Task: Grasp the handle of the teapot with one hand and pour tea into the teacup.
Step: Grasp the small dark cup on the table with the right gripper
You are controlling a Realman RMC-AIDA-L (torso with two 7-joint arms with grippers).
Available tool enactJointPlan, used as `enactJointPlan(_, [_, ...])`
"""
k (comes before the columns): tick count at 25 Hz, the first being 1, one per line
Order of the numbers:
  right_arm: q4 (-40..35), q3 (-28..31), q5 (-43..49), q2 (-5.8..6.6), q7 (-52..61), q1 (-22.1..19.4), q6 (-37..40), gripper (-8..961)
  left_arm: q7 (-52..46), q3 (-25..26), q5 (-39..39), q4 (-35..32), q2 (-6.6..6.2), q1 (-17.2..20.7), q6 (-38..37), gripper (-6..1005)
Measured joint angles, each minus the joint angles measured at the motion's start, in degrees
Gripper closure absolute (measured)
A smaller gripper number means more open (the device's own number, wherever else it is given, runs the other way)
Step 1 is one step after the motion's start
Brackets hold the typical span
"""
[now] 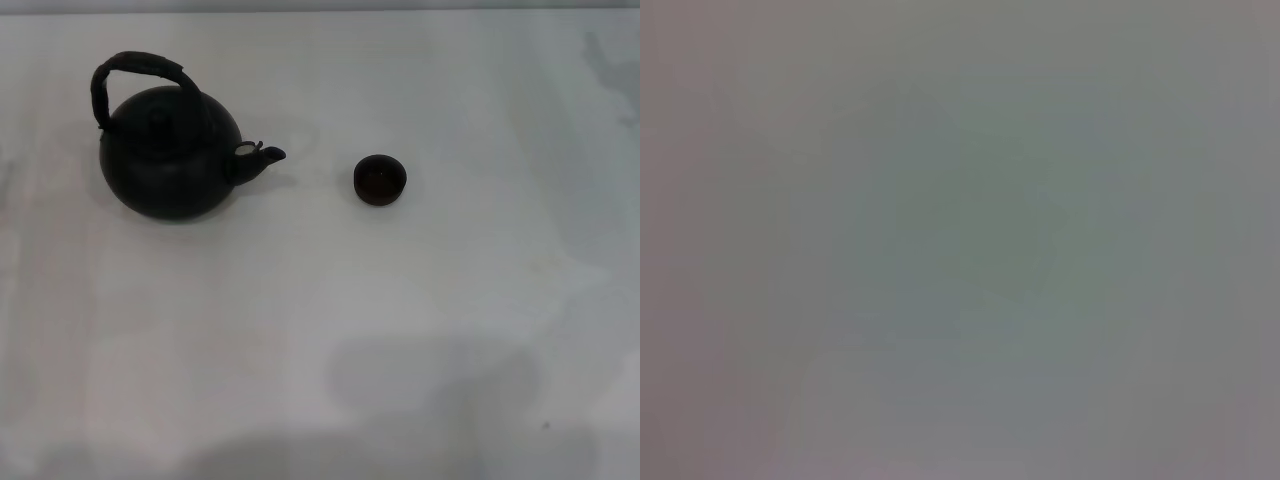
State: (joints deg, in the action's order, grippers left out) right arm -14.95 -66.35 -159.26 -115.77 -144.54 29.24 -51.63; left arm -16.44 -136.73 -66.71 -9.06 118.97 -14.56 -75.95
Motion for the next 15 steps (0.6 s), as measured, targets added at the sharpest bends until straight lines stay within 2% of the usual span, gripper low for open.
enactJointPlan(11, [-0.54,-0.32,0.16,0.2,4.49,-0.24,-0.14,112,0.0,0.2,-0.12,-0.22,0.12,-0.12,-0.08,138])
enactJointPlan(15, [-1.1,-4.45,0.49,0.32,6.91,1.39,0.1,112,0.0,-0.02,-0.07,-0.23,0.1,-0.24,-0.09,138])
